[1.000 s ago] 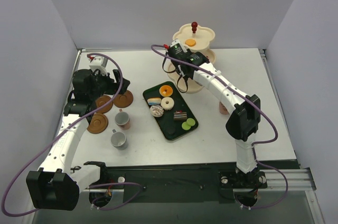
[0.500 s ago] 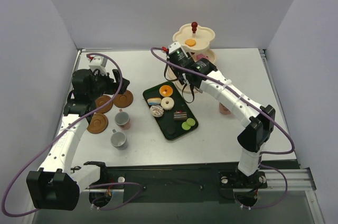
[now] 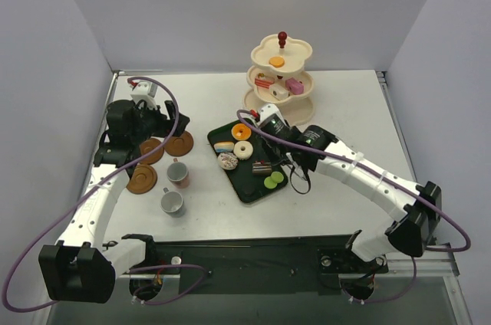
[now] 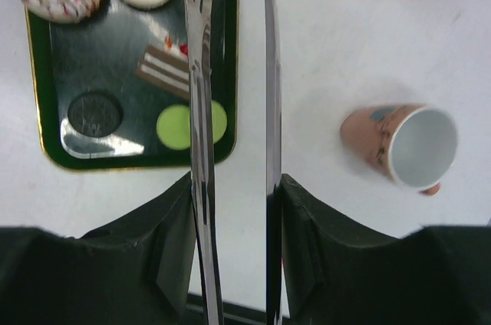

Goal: Serve the afternoon tea

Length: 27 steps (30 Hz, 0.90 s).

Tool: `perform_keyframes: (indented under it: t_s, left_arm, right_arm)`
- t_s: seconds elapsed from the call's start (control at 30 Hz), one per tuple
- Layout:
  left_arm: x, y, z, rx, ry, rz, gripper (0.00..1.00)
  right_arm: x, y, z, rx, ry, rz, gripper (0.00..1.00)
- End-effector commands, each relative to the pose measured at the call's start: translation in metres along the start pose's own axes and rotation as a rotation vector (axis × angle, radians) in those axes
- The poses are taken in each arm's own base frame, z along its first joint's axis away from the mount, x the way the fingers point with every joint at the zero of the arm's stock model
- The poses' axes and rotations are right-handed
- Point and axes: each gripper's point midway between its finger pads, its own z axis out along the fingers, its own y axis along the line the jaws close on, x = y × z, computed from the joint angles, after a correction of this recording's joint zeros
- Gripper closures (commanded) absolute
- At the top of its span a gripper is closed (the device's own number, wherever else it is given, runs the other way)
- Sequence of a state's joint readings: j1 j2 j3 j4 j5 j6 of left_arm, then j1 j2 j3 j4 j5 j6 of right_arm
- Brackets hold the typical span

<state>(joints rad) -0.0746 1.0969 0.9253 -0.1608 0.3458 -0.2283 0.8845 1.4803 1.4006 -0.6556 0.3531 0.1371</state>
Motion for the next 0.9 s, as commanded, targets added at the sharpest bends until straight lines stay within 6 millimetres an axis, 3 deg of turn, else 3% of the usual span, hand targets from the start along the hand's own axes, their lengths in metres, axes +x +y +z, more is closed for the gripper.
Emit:
perform_keyframes:
  t_s: [0.0,0.13,0.33,0.5,0.87]
  left_arm:
    - [-0.014,-0.013,0.003,0.044,-0.045,0.023,0.06]
    - [-0.01,-0.015,0.004,0.039,-0.034,0.035,0.06]
    - [-0.007,-0.017,0.005,0.037,-0.023,0.045,0.06]
    - [-0.004,-0.019,0.007,0.036,-0.01,0.055,0.06]
    - [-0.001,-0.02,0.01,0.033,0.007,0.064,0.06]
  right_arm:
    - [0.045,0.014,-0.014,-0.109,0.063,0.132,0.62]
    - [0.096,0.029,-0.014,-0.175,0.162,0.211,0.61]
    - [0.132,0.034,-0.014,-0.192,0.229,0.308,0.61]
    - [0.128,0.029,-0.009,-0.238,0.208,0.397,0.61]
    - [0.123,0.038,0.008,-0.363,0.211,0.498,0.61]
